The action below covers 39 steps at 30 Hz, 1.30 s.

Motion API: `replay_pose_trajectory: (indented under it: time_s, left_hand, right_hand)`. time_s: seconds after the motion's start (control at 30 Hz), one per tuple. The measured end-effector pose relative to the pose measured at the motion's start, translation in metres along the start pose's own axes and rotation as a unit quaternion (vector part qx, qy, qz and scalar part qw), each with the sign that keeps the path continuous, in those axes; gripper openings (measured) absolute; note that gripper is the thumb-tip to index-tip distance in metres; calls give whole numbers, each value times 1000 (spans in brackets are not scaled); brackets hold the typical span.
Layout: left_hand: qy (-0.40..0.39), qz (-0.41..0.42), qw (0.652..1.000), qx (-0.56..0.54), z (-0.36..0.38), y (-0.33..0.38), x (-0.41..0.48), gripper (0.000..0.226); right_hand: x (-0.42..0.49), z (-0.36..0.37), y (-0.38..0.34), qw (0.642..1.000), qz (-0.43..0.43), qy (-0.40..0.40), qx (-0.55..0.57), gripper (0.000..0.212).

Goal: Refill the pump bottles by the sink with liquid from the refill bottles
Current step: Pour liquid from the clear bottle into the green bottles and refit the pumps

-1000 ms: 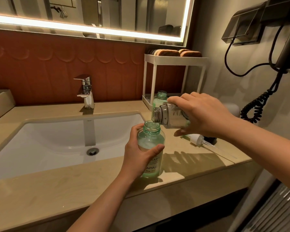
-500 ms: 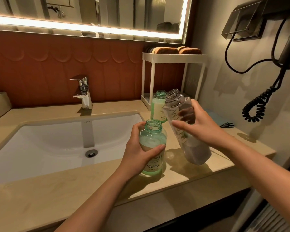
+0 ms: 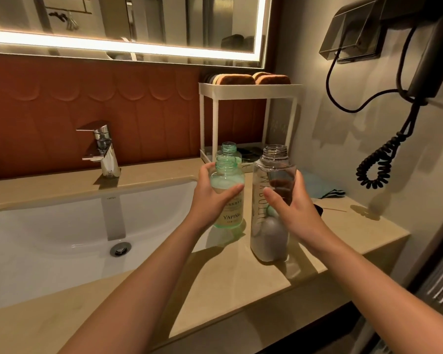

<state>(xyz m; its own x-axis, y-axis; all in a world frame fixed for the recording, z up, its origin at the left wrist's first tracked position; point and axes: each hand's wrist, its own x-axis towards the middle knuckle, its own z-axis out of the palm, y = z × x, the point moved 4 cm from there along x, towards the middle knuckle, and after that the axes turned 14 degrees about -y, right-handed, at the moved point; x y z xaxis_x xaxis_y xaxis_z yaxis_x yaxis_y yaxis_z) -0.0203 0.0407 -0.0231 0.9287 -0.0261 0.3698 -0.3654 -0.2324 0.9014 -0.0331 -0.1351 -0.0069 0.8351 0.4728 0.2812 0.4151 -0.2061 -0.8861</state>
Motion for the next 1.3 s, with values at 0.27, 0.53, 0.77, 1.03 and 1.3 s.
replay_pose_trajectory:
  time_s: [0.27, 0.53, 0.77, 1.03, 1.3]
  left_hand:
    - [2, -13, 1000, 6, 4, -23, 29, 69]
    - [-8, -23, 1000, 2, 4, -38, 42, 65]
    - [1, -9, 1000, 21, 7, -42, 42, 70]
    - [45, -8, 998, 42, 9, -42, 43, 70]
    - [48, -12, 998, 37, 9, -39, 44, 67]
  right_hand:
    - [24, -3, 10, 1000, -4, 23, 4, 77]
    - [78, -47, -9, 987, -67, 143, 20, 66]
    - [140, -61, 8, 986, -38, 165, -5, 70]
    - [174, -53, 50, 994, 26, 93, -58, 76]
    - [176, -50, 61, 995, 30, 51, -85, 74]
